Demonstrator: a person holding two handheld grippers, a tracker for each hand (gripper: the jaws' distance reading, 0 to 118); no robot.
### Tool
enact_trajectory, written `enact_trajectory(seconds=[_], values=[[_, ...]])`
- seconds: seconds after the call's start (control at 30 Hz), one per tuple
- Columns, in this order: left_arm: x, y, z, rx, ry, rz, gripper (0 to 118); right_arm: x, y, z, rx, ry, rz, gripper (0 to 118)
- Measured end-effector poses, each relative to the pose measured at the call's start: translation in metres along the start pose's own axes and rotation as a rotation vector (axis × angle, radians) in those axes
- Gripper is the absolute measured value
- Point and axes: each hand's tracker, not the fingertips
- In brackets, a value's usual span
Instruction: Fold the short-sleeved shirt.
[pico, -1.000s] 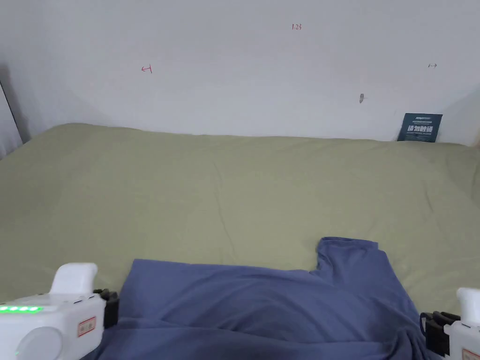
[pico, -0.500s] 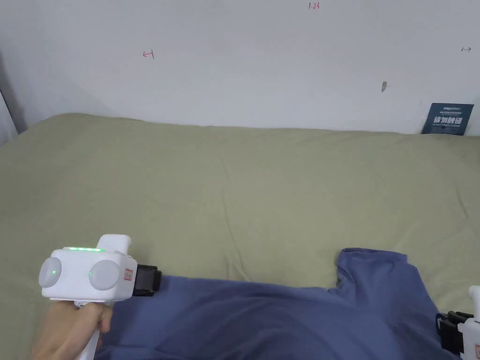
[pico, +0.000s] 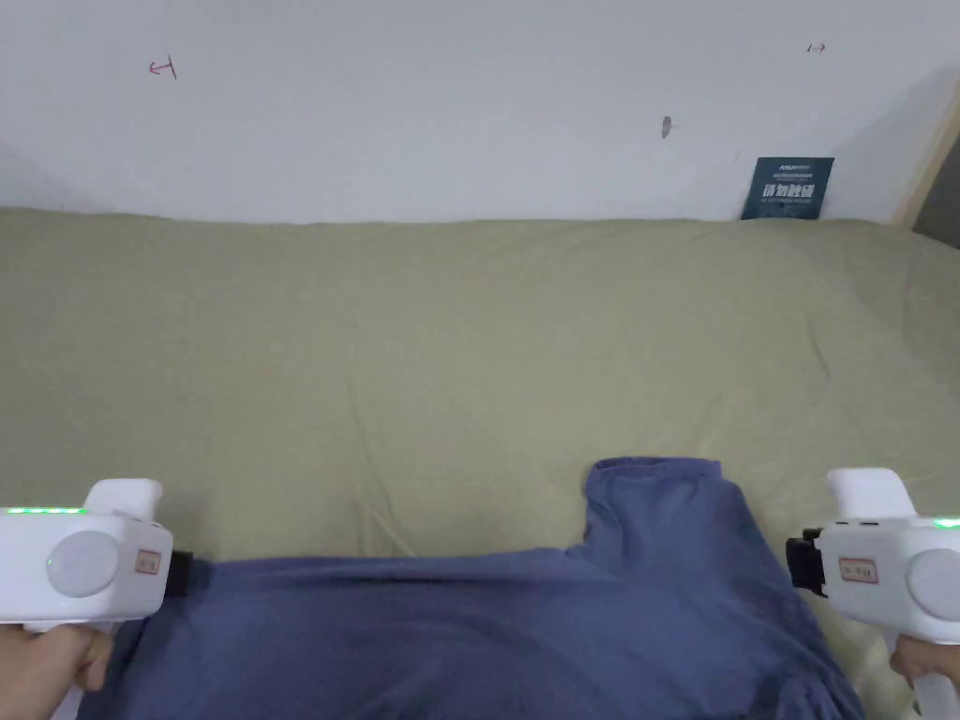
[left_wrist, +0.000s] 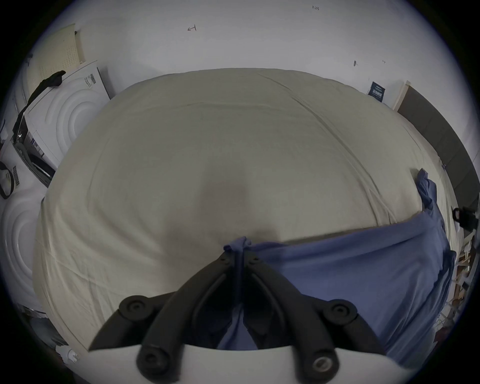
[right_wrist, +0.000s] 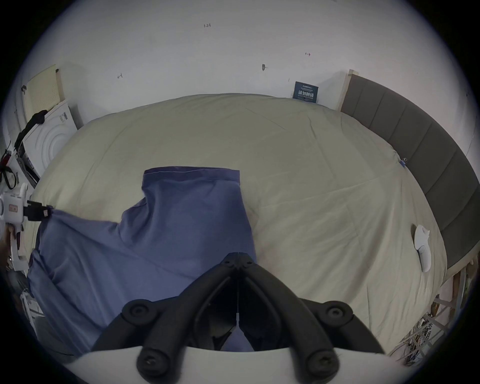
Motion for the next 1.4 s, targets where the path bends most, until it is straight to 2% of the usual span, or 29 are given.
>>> enact_trajectory(seconds=[0.03, 0.07, 0.1, 0.13, 0.17, 0.2, 0.27, 0.3, 0.33, 0.37, 0.4, 0.43, 0.47, 0.53, 0.57, 0.67, 0.77, 0.83, 0.93, 1.17, 1.4], values=[[0.001, -0.001, 0.001, 0.002, 0.004, -0.001, 5, 0.001, 0.004, -0.006, -0.011, 0.005, -0.003, 19], [0.003, -0.001, 0.002, 0.0, 0.004, 0.0, 5, 0.001, 0.009, -0.015, -0.041, 0.009, -0.007, 68], [0.004, -0.002, 0.004, -0.003, 0.003, 0.003, 5, 0.002, 0.014, -0.027, -0.098, 0.029, -0.018, 107], [0.002, 0.0, 0.002, -0.003, 0.003, 0.004, 5, 0.004, 0.016, -0.04, -0.15, 0.038, -0.028, 118], [0.003, -0.001, 0.002, -0.003, 0.002, 0.006, 5, 0.006, 0.017, -0.056, -0.202, 0.044, -0.035, 112], [0.004, -0.001, 0.003, -0.007, 0.001, 0.006, 5, 0.007, 0.02, -0.057, -0.18, 0.036, -0.032, 109], [0.001, 0.0, -0.001, -0.008, -0.003, 0.011, 5, 0.009, 0.019, -0.07, -0.251, -0.052, -0.022, 106], [0.001, 0.0, 0.0, -0.006, -0.004, 0.013, 5, 0.013, 0.007, -0.094, -0.292, -0.039, -0.009, 107], [0.002, -0.001, 0.0, -0.006, -0.005, 0.014, 5, 0.018, 0.004, -0.094, -0.232, 0.002, -0.032, 104], [0.002, -0.001, 0.001, -0.008, -0.008, 0.013, 5, 0.02, 0.006, -0.09, -0.232, 0.001, -0.047, 90], [-0.001, 0.002, -0.004, -0.007, -0.009, 0.008, 5, 0.021, 0.006, -0.084, -0.227, 0.006, -0.05, 69], [-0.003, 0.003, -0.004, -0.009, -0.011, 0.006, 5, 0.019, 0.012, -0.071, -0.188, -0.005, -0.028, 42], [-0.004, 0.004, -0.002, -0.01, -0.014, 0.006, 5, 0.019, 0.014, -0.063, -0.166, 0.0, 0.0, 31], [-0.006, 0.005, 0.002, -0.01, -0.027, 0.013, 5, 0.022, 0.016, -0.05, -0.173, 0.1, -0.024, 5], [-0.008, 0.005, 0.007, -0.002, -0.032, 0.016, 5, 0.014, 0.019, -0.033, -0.148, 0.091, -0.053, 3], [-0.016, 0.004, 0.03, 0.042, -0.056, 0.031, 5, 0.004, 0.025, 0.004, -0.08, 0.087, -0.007, 3], [-0.025, -0.003, 0.065, 0.095, -0.078, 0.032, 5, 0.01, 0.025, 0.037, -0.032, 0.124, -0.046, 3], [-0.031, -0.014, 0.089, 0.124, -0.09, 0.029, 5, 0.011, 0.018, 0.065, 0.004, 0.132, -0.034, 3], [-0.042, -0.037, 0.123, 0.169, -0.111, 0.027, 5, 0.016, 0.0, 0.105, 0.051, 0.155, -0.055, 3], [-0.061, -0.119, 0.173, 0.229, -0.156, 0.029, 5, 0.023, -0.078, 0.168, 0.097, 0.177, -0.043, 3], [-0.065, -0.199, 0.179, 0.264, -0.144, -0.024, 5, 0.02, -0.161, 0.181, 0.068, 0.183, -0.026, 3]])
